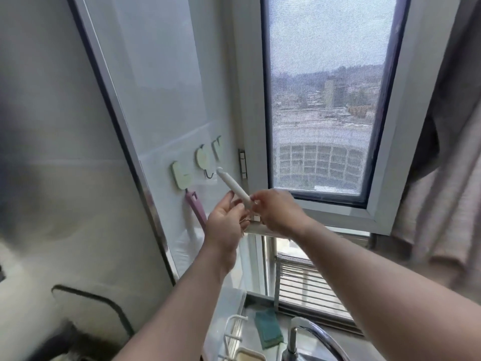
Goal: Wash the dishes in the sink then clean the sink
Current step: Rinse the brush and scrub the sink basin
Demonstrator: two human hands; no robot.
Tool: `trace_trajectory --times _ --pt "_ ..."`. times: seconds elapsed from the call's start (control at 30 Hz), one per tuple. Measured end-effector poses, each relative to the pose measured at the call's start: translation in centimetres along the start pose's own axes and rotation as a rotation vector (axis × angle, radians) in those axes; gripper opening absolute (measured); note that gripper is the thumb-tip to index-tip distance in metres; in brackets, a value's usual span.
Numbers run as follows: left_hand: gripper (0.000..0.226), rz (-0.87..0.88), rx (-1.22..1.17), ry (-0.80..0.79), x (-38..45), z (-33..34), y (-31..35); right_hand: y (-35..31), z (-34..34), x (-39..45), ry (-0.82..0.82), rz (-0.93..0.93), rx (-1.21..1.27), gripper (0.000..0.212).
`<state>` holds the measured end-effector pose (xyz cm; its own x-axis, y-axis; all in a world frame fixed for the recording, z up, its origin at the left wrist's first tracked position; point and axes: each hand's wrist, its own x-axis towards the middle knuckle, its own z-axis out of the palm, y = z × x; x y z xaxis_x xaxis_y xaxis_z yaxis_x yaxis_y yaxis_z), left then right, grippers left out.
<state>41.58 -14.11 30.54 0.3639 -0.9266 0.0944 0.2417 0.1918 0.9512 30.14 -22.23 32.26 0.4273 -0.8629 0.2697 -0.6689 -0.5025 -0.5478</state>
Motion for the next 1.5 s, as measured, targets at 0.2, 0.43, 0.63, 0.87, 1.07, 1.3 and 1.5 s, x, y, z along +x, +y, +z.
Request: trace_trajectory --times 0.2,0.43,0.63,0.87,1.07,1.3,1.5 --pt "0.05 0.015 -0.028 0.034 0.0 -0.2 -0.5 0.1 1.7 1.1 -0.043 -0.029 0.079 0.017" --pt "0.036 0.013 -0.044 0.079 0.0 0.2 -2.0 0.9 3.2 1.4 -0.064 -0.058 0.004 0.02" --pt "0.036 0.094 -0.052 0.047 0.1 -0.2 -2.3 1.5 3.9 0.7 0.062 -0.12 0.084 0.015" --pt "0.043 0.076 -0.013 0.105 0.3 -1.0 -3.4 0.2 4.5 1.0 -0.03 -0.119 -0.016 0.016" --pt "0.045 0.045 0.045 0.105 0.3 -1.4 -4.4 0.4 5.9 0.0 -0.036 -0.096 0.008 0.019" --pt "0.055 0.057 0.074 0.091 0.2 -1.1 -4.8 -0.5 6.3 -0.3 -0.056 -0.066 -0.002 0.015" --pt "0.057 0.032 0.066 0.117 0.0 -1.3 -6.7 0.1 6.6 -1.3 -0.105 -0.123 -0.051 0.015"
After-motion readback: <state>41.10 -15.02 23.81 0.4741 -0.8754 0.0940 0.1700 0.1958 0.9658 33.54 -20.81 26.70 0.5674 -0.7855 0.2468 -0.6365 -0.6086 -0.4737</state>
